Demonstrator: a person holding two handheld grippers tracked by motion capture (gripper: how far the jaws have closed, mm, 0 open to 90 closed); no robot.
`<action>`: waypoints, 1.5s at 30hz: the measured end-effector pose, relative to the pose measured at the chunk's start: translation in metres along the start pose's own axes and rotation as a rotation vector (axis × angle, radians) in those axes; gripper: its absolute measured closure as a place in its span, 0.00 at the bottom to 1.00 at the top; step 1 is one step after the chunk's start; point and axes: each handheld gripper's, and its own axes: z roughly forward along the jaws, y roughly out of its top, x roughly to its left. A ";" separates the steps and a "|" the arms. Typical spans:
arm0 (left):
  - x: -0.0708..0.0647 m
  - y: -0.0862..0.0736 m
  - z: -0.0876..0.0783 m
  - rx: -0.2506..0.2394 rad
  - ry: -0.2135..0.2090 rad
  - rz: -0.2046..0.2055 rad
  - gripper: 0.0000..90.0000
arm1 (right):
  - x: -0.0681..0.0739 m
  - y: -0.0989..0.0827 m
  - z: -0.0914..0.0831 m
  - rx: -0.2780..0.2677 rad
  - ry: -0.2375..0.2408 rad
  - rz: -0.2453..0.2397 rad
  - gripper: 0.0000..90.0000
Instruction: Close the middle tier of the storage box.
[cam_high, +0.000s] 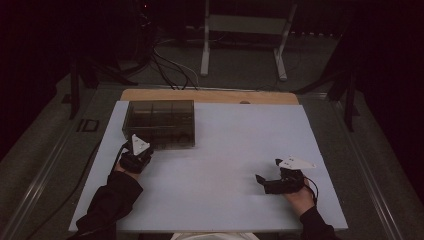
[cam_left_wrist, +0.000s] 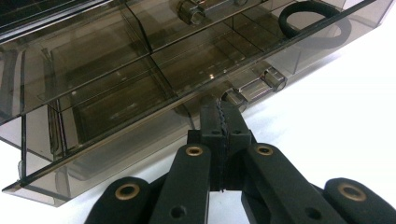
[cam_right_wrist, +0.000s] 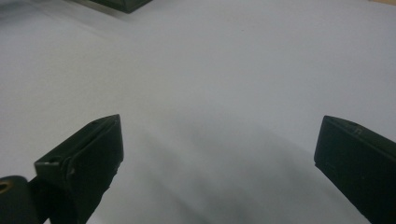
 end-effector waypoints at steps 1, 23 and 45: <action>0.000 0.000 0.000 0.000 0.002 -0.001 1.00 | 0.000 0.000 0.000 -0.001 -0.001 -0.001 0.02; 0.008 0.006 0.011 0.005 -0.001 -0.015 1.00 | 0.000 0.000 0.000 -0.002 0.001 0.002 0.02; 0.011 0.011 0.019 0.002 0.015 -0.012 1.00 | 0.000 0.000 0.000 0.002 0.001 0.002 0.02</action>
